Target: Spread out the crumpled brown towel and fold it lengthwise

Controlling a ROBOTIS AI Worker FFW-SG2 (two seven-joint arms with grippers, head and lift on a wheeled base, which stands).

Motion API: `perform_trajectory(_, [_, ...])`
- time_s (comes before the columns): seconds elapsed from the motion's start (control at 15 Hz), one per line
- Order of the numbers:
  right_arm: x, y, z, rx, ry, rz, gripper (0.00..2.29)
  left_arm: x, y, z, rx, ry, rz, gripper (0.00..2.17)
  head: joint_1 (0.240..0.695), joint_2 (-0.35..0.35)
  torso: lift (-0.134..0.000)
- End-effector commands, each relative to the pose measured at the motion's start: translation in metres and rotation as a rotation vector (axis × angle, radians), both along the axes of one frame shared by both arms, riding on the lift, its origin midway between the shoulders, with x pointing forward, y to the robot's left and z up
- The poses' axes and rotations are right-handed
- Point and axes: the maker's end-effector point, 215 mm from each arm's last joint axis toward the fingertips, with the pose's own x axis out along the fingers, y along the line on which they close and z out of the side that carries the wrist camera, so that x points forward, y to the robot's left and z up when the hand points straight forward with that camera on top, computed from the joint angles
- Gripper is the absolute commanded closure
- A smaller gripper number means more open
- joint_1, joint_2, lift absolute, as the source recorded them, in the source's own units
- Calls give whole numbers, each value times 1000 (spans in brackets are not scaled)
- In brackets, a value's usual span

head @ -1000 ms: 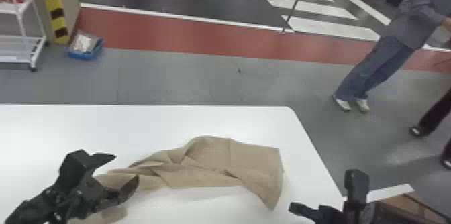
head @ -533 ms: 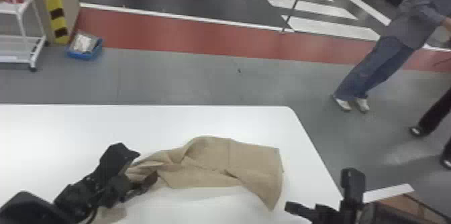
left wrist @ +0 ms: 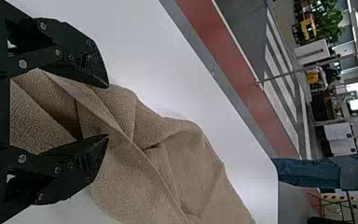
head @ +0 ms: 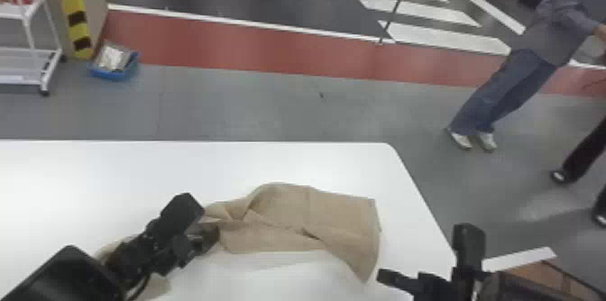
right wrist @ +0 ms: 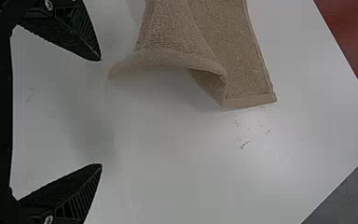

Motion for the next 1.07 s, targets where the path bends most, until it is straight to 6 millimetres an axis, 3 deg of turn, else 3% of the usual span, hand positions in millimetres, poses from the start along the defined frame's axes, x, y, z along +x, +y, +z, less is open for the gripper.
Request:
perform_trajectory(0.0, [0, 3, 1, -1, -3, 8, 66, 10, 13, -2, 11, 0, 21, 603, 695, -350, 0])
perform_trajectory(0.27, [2, 7, 5, -6, -8, 22, 66, 13, 25, -9, 36, 5, 33, 1116, 695, -350, 0])
perform_trajectory(0.33, [3, 8, 7, -8, -11, 23, 66, 10, 26, -11, 37, 6, 34, 1389, 695, -350, 0])
perform_trajectory(0.53, [6, 15, 10, -5, -11, 38, 66, 5, 35, -1, 43, 5, 45, 1534, 695, -350, 0])
perform_trajectory(0.6, [6, 18, 11, -2, -9, 41, 66, 2, 49, 13, 33, -3, 70, 1534, 695, -350, 0])
perform_trajectory(0.87, [9, 26, 14, 9, 0, 51, 66, -6, 108, 112, -48, -66, 179, 1531, 695, -350, 0])
perform_trajectory(1.0, [12, 30, 15, 15, 0, 57, 66, -8, 132, 138, -54, -64, 222, 1531, 695, -350, 0])
